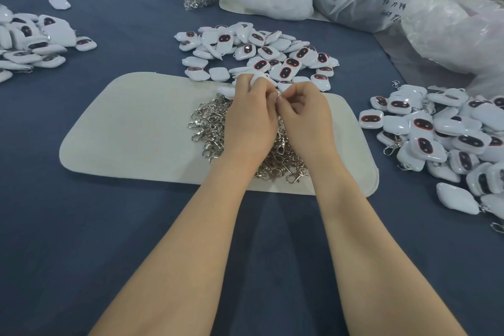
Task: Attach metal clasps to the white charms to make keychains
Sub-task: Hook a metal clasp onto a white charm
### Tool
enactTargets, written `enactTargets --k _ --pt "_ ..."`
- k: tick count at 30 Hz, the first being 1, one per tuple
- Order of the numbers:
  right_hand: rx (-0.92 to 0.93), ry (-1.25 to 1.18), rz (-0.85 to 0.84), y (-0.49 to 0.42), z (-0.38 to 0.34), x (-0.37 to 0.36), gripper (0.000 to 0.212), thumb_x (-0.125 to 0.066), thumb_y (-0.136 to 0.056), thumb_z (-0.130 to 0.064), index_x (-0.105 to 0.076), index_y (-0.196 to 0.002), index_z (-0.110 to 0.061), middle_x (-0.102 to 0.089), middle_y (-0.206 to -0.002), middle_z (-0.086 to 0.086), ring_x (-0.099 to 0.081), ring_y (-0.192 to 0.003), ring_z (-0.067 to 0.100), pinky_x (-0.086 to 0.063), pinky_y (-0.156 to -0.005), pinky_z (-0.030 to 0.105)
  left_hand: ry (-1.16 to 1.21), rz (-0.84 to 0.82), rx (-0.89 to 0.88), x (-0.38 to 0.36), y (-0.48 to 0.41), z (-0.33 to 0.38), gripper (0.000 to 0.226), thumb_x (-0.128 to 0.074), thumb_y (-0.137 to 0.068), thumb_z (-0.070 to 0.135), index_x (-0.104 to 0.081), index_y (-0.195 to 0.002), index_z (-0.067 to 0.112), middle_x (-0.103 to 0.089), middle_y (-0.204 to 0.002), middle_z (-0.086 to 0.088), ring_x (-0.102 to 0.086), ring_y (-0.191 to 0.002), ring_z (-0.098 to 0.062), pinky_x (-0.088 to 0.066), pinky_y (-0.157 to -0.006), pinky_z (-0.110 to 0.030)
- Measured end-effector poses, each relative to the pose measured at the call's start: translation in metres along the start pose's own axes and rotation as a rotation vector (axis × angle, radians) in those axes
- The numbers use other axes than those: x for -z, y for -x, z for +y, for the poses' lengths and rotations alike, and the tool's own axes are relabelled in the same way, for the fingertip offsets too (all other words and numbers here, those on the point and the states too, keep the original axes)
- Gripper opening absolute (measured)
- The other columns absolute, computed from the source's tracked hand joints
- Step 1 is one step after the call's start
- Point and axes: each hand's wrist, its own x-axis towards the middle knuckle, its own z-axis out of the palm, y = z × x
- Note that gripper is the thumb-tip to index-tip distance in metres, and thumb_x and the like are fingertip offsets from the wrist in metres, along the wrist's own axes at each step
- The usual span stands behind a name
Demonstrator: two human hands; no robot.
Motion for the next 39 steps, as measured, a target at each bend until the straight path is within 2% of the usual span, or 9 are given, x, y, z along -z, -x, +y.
enactTargets --k 2,6,12,17,27,30,32,34,39 --pt "-0.051 -0.074 0.02 -0.001 -0.001 0.0 0.024 -0.06 -0.088 -0.006 -0.05 -0.079 -0.026 -0.063 -0.084 -0.003 -0.063 -0.081 0.014 -0.049 -0.072 0.02 0.006 0.016 -0.01 -0.001 0.001 0.001 0.013 -0.047 -0.096 0.01 -0.058 -0.099 0.004 -0.048 -0.114 -0.01 -0.054 -0.084 -0.022 -0.045 -0.076 -0.036" --pt "-0.072 -0.125 0.038 -0.001 -0.002 0.0 0.02 -0.063 -0.086 -0.006 -0.053 -0.079 -0.023 -0.064 -0.081 -0.003 -0.064 -0.078 0.011 -0.049 -0.068 0.014 0.015 0.035 -0.026 -0.002 0.001 0.002 0.013 -0.047 -0.096 0.009 -0.058 -0.099 0.003 -0.048 -0.114 -0.011 -0.053 -0.084 -0.022 -0.043 -0.076 -0.034" --pt "-0.026 -0.022 0.036 0.001 -0.001 -0.002 0.022 -0.061 -0.086 -0.007 -0.052 -0.077 -0.025 -0.064 -0.081 -0.005 -0.063 -0.078 0.014 -0.051 -0.072 0.024 0.029 0.04 -0.008 -0.003 0.001 -0.002 0.012 -0.048 -0.095 0.008 -0.058 -0.098 0.004 -0.048 -0.112 -0.008 -0.047 -0.081 -0.013 -0.042 -0.075 -0.028" --pt "0.062 0.037 0.021 0.003 -0.001 -0.002 0.02 -0.059 -0.087 -0.005 -0.051 -0.08 -0.022 -0.056 -0.075 -0.014 -0.054 -0.068 0.003 -0.043 -0.065 0.011 0.075 0.023 0.044 -0.003 -0.003 -0.005 0.01 -0.05 -0.094 0.008 -0.06 -0.095 0.006 -0.043 -0.101 0.002 -0.047 -0.079 -0.011 -0.037 -0.07 -0.018" --pt "0.098 0.125 0.052 0.002 0.002 0.002 0.012 -0.058 -0.087 -0.004 -0.053 -0.086 -0.015 -0.054 -0.074 -0.014 -0.052 -0.066 0.0 -0.04 -0.063 0.007 0.14 -0.055 0.115 -0.003 -0.005 -0.006 0.007 -0.055 -0.093 0.013 -0.058 -0.09 0.019 -0.053 -0.102 -0.002 -0.047 -0.074 0.002 -0.034 -0.067 0.001" --pt "0.075 0.125 0.103 0.001 0.005 0.004 0.013 -0.058 -0.087 -0.004 -0.053 -0.085 -0.015 -0.054 -0.073 -0.014 -0.052 -0.065 -0.002 -0.039 -0.063 0.005 0.232 -0.06 0.127 -0.001 -0.005 -0.003 0.017 -0.053 -0.094 0.014 -0.054 -0.109 0.021 -0.056 -0.102 -0.001 -0.052 -0.072 -0.001 -0.038 -0.067 -0.005" --pt "0.054 0.13 0.132 -0.001 0.007 0.006 0.011 -0.058 -0.087 -0.005 -0.053 -0.085 -0.015 -0.054 -0.073 -0.015 -0.053 -0.066 -0.001 -0.039 -0.063 0.004 0.317 -0.075 0.163 0.0 -0.004 0.0 0.03 -0.052 -0.093 0.017 -0.044 -0.122 0.022 -0.055 -0.108 0.001 -0.061 -0.081 -0.013 -0.047 -0.076 -0.018" --pt "0.038 0.141 0.156 -0.002 0.009 0.007 0.01 -0.057 -0.088 -0.006 -0.054 -0.086 -0.016 -0.054 -0.073 -0.015 -0.053 -0.067 -0.002 -0.039 -0.064 0.004 0.344 -0.105 0.206 0.0 -0.004 0.002 0.029 -0.053 -0.092 0.019 -0.038 -0.117 0.023 -0.054 -0.114 0.0 -0.064 -0.089 -0.024 -0.051 -0.083 -0.033" --pt "0.038 0.156 0.173 -0.003 0.01 0.007 0.01 -0.058 -0.089 -0.007 -0.054 -0.087 -0.016 -0.054 -0.073 -0.015 -0.053 -0.067 -0.003 -0.041 -0.065 0.005 0.313 -0.143 0.204 0.001 -0.003 0.001 0.021 -0.056 -0.09 0.021 -0.042 -0.105 0.024 -0.057 -0.096 0.01 -0.066 -0.079 -0.021 -0.051 -0.071 -0.032"
